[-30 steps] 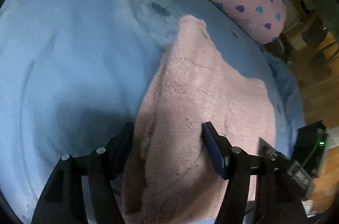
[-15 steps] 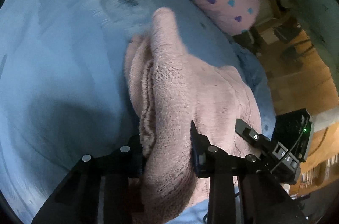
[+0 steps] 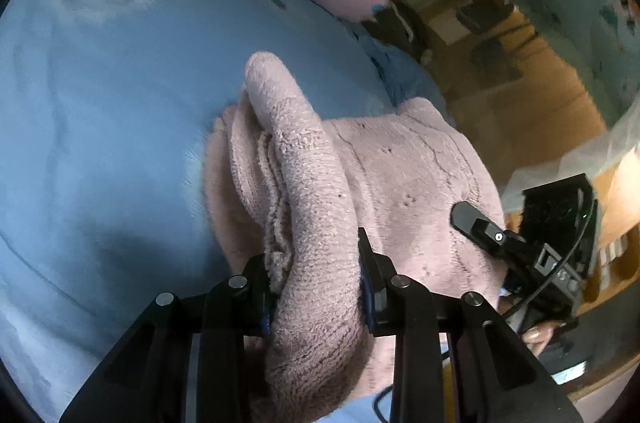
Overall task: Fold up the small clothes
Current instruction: 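Grip the folded bundle with both grippers and fold it in half, then open both grippers and withdraw from the folded cardigan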
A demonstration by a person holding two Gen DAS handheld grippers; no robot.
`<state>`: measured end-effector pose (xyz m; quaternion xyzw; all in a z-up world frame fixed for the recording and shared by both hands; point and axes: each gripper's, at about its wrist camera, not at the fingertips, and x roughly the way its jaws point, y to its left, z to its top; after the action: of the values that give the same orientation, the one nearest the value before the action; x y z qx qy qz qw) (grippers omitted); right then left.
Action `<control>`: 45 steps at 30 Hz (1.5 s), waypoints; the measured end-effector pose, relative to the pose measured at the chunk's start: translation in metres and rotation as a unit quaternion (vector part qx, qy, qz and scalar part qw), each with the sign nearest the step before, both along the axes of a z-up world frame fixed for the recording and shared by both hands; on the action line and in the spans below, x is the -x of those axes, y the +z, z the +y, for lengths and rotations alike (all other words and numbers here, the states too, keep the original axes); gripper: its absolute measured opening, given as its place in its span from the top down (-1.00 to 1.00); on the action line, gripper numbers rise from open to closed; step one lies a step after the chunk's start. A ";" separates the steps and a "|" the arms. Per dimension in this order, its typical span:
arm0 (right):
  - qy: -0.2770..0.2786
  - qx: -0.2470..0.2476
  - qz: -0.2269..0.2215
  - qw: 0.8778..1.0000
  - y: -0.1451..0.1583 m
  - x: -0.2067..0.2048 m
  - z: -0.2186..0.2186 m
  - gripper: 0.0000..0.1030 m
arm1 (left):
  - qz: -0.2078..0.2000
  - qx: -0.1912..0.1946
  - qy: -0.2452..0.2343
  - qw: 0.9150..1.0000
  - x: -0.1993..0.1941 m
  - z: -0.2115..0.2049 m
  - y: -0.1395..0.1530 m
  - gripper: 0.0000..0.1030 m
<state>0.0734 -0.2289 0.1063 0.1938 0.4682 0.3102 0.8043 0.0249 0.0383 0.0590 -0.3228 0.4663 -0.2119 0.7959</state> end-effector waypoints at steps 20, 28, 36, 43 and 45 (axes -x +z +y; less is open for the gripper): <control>-0.076 0.108 -0.022 0.991 -0.058 0.031 -0.093 -0.14 | 0.012 -0.168 0.004 0.986 -0.005 -0.069 -0.011 0.38; -0.084 0.123 -0.028 0.988 -0.069 0.011 -0.093 0.11 | 0.008 -0.236 0.057 0.970 -0.029 -0.053 -0.031 0.38; -0.089 0.129 -0.021 0.987 -0.068 0.012 -0.080 0.10 | 0.007 -0.246 0.037 0.968 -0.021 -0.054 -0.023 0.38; -0.090 0.132 -0.028 0.987 -0.046 0.060 -0.082 0.10 | -0.002 -0.281 0.009 0.960 0.025 -0.061 -0.002 0.38; -0.083 0.136 -0.027 0.987 -0.047 0.078 -0.080 0.10 | -0.003 -0.289 0.008 0.957 0.038 -0.062 -0.001 0.38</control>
<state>-0.0049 -0.3092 0.0595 0.1125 0.4666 0.1810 0.8584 -0.0129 -0.0241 0.0576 -0.0818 0.5026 -0.0627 0.8584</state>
